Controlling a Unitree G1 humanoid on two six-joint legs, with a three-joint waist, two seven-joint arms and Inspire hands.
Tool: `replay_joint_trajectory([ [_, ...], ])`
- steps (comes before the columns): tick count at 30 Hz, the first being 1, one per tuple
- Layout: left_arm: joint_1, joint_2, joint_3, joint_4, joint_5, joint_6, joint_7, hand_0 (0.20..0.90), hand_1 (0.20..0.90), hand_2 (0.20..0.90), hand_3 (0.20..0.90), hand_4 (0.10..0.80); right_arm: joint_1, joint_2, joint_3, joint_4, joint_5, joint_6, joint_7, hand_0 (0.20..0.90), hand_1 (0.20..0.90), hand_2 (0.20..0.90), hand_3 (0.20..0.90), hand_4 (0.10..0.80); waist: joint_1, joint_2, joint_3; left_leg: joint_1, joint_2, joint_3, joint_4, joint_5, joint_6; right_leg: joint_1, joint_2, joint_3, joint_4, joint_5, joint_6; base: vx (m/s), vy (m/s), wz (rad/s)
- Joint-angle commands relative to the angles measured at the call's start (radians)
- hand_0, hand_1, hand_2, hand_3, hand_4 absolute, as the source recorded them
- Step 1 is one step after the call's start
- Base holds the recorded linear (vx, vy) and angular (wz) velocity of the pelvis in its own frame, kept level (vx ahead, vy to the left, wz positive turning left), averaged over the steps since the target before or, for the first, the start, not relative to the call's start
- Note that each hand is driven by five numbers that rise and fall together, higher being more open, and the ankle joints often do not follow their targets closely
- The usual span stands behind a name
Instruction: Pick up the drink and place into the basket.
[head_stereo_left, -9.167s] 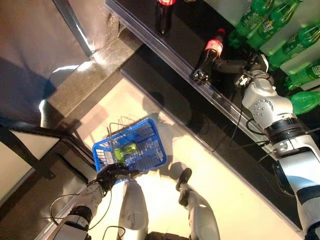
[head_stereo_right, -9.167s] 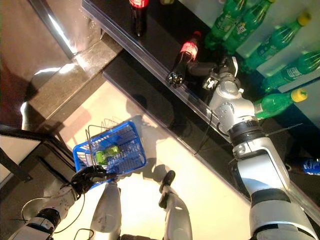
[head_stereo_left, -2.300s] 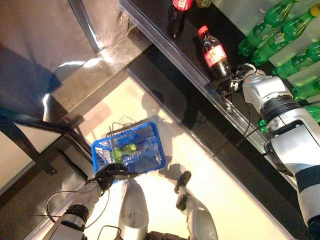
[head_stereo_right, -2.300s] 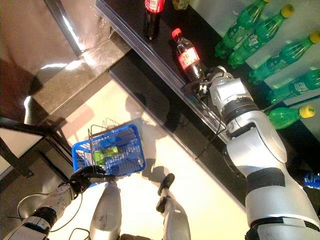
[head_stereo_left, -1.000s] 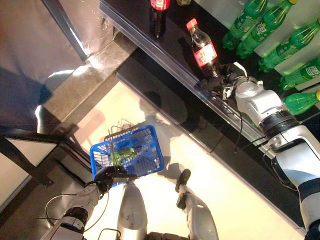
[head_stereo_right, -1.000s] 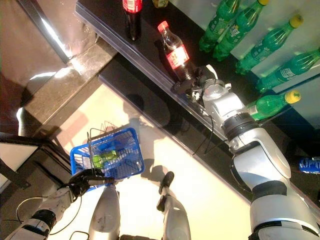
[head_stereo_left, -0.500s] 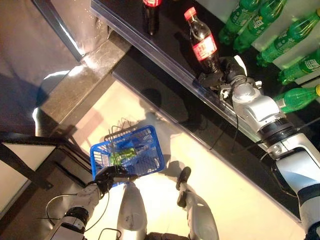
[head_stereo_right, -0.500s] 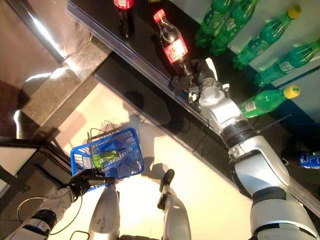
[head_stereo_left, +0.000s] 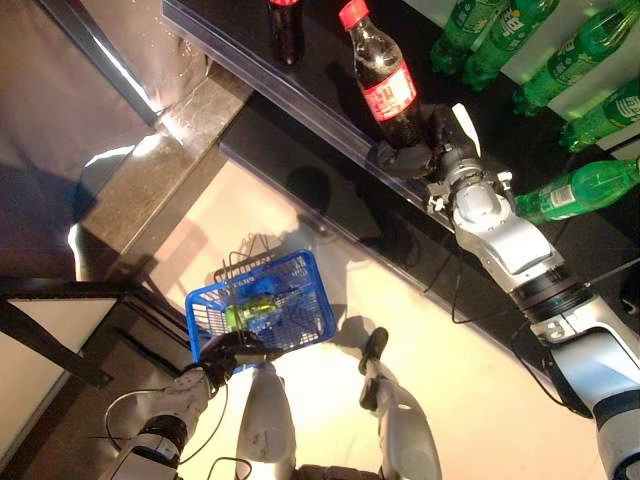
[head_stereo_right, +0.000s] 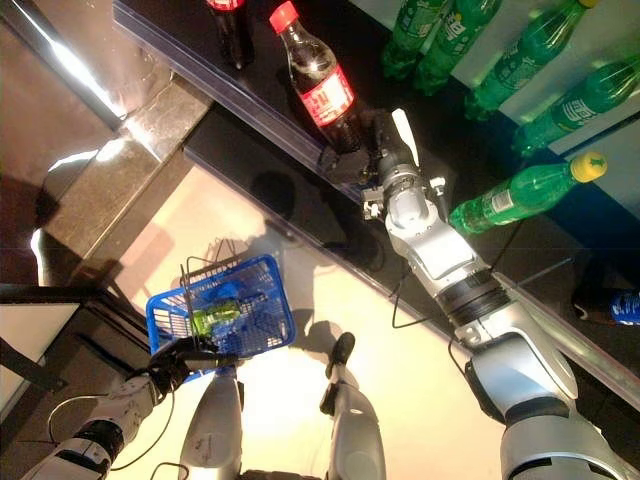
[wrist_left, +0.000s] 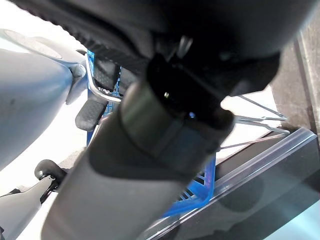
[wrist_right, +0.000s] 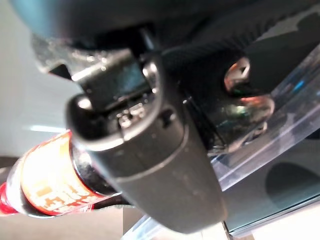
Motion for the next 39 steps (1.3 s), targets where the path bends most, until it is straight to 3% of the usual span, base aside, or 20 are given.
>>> replay_joint_trajectory([
  [1,0.059,-0.016,-0.023,-0.059,-0.029,-0.095,-0.033,0.3,0.3,0.3,0.2,0.1,-0.125,-0.068,-0.149,-0.214,-0.065,-0.22,-0.013,0.3,0.3,0.3,0.2,0.1,-0.001,0.031,-0.052,-0.073,-0.022,-0.019,0.067,0.036,0.07,0.029,-0.131,-0.029,0.139,-0.103,0.113,0.0,0.0,0.0],
  [10,0.063,-0.025,-0.02,-0.049,-0.033,-0.108,-0.036,0.3,0.3,0.3,0.2,0.1,-0.082,-0.062,-0.154,-0.28,-0.072,-0.246,0.008,0.3,0.3,0.3,0.2,0.1,-0.009,0.038,-0.068,-0.046,-0.027,-0.01,0.034,0.043,0.068,0.049,-0.127,-0.03,0.115,-0.1,0.114,0.01,0.002,0.0],
  [17,0.114,-0.048,0.008,-0.04,-0.016,-0.137,-0.056,0.3,0.3,0.3,0.2,0.1,0.04,-0.064,-0.167,-0.35,-0.041,-0.271,0.032,0.3,0.3,0.3,0.2,0.1,-0.024,0.041,-0.162,0.071,-0.032,0.039,-0.14,0.089,0.053,0.143,-0.115,-0.031,-0.017,-0.061,0.134,0.098,0.023,-0.01],
  [18,0.133,-0.06,0.019,-0.05,-0.016,-0.143,-0.066,0.3,0.3,0.3,0.2,0.1,0.098,-0.058,-0.169,-0.368,-0.039,-0.28,0.044,0.3,0.3,0.3,0.2,0.1,-0.027,0.046,-0.208,0.113,-0.036,0.055,-0.195,0.102,0.05,0.176,-0.113,-0.033,-0.054,-0.048,0.141,0.147,0.034,-0.01],
  [23,0.167,-0.069,0.043,-0.074,-0.012,-0.147,-0.085,0.3,0.3,0.3,0.2,0.1,0.185,-0.047,-0.188,-0.386,-0.037,-0.295,0.066,0.3,0.3,0.3,0.2,0.1,-0.025,0.054,-0.273,0.168,-0.042,0.069,-0.252,0.115,0.049,0.228,-0.11,-0.043,-0.091,-0.04,0.147,0.127,0.015,-0.01],
  [29,0.186,-0.073,0.062,-0.119,-0.02,-0.135,-0.115,0.3,0.3,0.3,0.2,0.1,0.271,-0.027,-0.206,-0.42,-0.022,-0.28,0.072,0.3,0.3,0.3,0.2,0.1,-0.021,0.057,-0.348,0.215,-0.039,0.075,-0.265,0.106,0.048,0.286,-0.105,-0.058,-0.102,-0.052,0.146,0.142,-0.018,0.04],
  [39,0.226,-0.067,0.073,-0.292,-0.123,-0.128,-0.151,0.3,0.3,0.3,0.2,0.1,0.371,0.017,-0.213,-0.443,-0.027,-0.273,0.063,0.3,0.3,0.3,0.2,0.1,-0.004,0.061,-0.399,0.272,-0.021,0.085,-0.272,0.096,0.041,0.359,-0.107,-0.09,-0.132,-0.054,0.148,0.069,-0.017,0.05],
])
